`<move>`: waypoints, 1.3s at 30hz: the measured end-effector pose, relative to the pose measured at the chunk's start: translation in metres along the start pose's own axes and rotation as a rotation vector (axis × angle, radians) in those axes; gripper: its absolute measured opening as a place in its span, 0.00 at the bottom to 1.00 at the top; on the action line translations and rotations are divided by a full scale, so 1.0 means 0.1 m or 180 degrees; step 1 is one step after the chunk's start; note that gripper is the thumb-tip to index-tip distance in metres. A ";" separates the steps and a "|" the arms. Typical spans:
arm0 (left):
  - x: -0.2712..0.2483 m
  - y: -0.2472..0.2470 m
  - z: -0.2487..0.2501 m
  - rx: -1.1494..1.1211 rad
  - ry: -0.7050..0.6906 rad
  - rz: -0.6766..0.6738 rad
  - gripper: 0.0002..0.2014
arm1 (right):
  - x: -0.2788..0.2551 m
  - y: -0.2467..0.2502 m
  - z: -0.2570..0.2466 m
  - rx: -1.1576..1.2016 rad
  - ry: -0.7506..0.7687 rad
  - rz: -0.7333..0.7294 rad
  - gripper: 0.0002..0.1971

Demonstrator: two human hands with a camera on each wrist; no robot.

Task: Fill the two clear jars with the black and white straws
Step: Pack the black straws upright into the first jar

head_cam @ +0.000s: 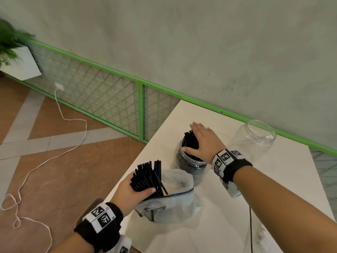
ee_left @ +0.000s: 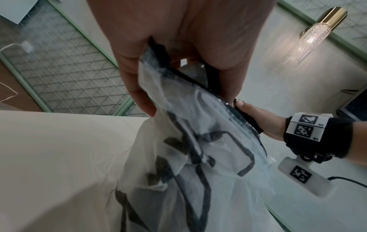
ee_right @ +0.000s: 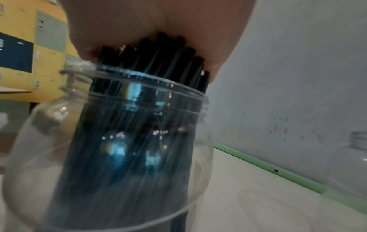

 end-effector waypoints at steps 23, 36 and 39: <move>0.04 0.01 0.02 0.0133 -0.0036 -0.0042 0.18 | 0.13 0.01 -0.07 0.0170 -0.0386 0.0216 0.31; -0.02 0.02 0.00 0.0202 -0.0072 -0.0051 0.17 | 0.16 0.01 -0.08 0.0561 -0.0594 0.0168 0.23; -0.01 0.01 0.01 0.0203 -0.0087 -0.0054 0.17 | 0.14 0.00 -0.06 0.0688 -0.0531 0.0168 0.22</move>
Point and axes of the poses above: each hand's wrist, its own x-axis towards the middle knuckle, its own y-axis out of the back of the hand, z = x × y, the point moved 1 cm from there along x, towards the middle knuckle, and after that the axes turned 3 degrees about y, right-handed, at the moved point
